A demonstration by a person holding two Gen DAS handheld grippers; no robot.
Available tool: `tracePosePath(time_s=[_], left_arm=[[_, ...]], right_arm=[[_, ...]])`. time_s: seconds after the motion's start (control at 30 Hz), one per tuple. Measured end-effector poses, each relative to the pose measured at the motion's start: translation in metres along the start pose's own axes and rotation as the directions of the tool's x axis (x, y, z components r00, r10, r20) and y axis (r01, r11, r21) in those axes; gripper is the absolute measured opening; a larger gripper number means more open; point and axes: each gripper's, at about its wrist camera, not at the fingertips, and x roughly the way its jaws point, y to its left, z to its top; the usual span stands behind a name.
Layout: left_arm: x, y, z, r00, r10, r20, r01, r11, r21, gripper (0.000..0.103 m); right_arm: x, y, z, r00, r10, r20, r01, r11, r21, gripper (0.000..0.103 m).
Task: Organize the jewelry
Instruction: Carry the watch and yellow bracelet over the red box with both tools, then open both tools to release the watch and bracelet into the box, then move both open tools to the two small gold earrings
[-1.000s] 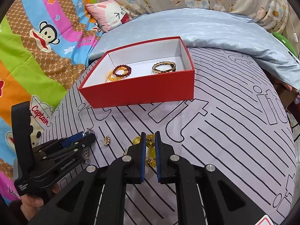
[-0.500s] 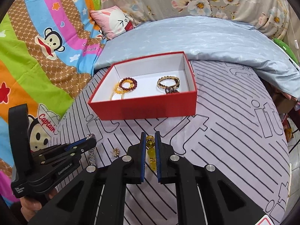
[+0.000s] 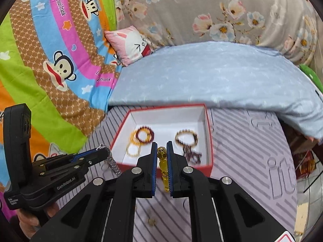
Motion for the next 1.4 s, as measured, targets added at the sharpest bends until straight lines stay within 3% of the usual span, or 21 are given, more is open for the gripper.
tracePosePath(time_s=[0.17,0.3,0.53,0.7,0.8,0.87,0.9,0.93,1.4], left_arm=[[0.033,0.000,0.029,1.000,0.007,-0.001,-0.007,1.000,0.013,0.009],[0.068,0.004,0.039,1.000,0.010,-0.027,-0.010,1.000,0.009,0.009],[0.112,0.018,0.030,0.996,0.024,-0.091,-0.025,1.000,-0.017,0.009],[0.123,0.025,0.020,0.993,0.030,-0.115,-0.033,0.999,-0.025,0.009],[0.118,0.028,0.018,0.995,0.039,-0.096,-0.042,0.999,-0.025,0.011],[0.115,0.027,0.018,0.995,0.040,-0.086,-0.043,0.999,-0.025,0.020],[0.112,0.028,0.018,0.996,0.041,-0.080,-0.044,0.999,-0.031,0.036],[0.110,0.028,0.018,0.997,0.042,-0.072,-0.045,0.998,-0.033,0.044],[0.068,0.020,-0.008,0.995,0.089,-0.034,-0.089,0.996,-0.001,0.046]], right_arm=[[0.036,0.001,0.037,1.000,0.011,0.004,-0.011,1.000,-0.007,0.009],[0.068,0.000,0.048,0.999,0.029,-0.024,-0.029,1.000,0.009,0.009],[0.126,-0.010,0.025,0.991,0.054,-0.120,-0.046,0.997,0.064,0.009],[0.145,-0.016,0.007,0.985,0.041,-0.168,-0.031,0.998,0.062,0.009],[0.144,-0.020,0.001,0.985,0.022,-0.170,-0.013,0.998,0.053,0.013],[0.142,-0.024,-0.002,0.986,0.005,-0.168,0.004,0.999,0.052,0.021],[0.140,-0.026,-0.003,0.987,-0.002,-0.164,0.011,0.998,0.056,0.024],[0.137,-0.028,-0.004,0.988,-0.005,-0.157,0.015,0.998,0.064,0.029],[0.079,-0.031,-0.016,0.994,-0.064,-0.090,0.069,0.996,0.052,0.033]])
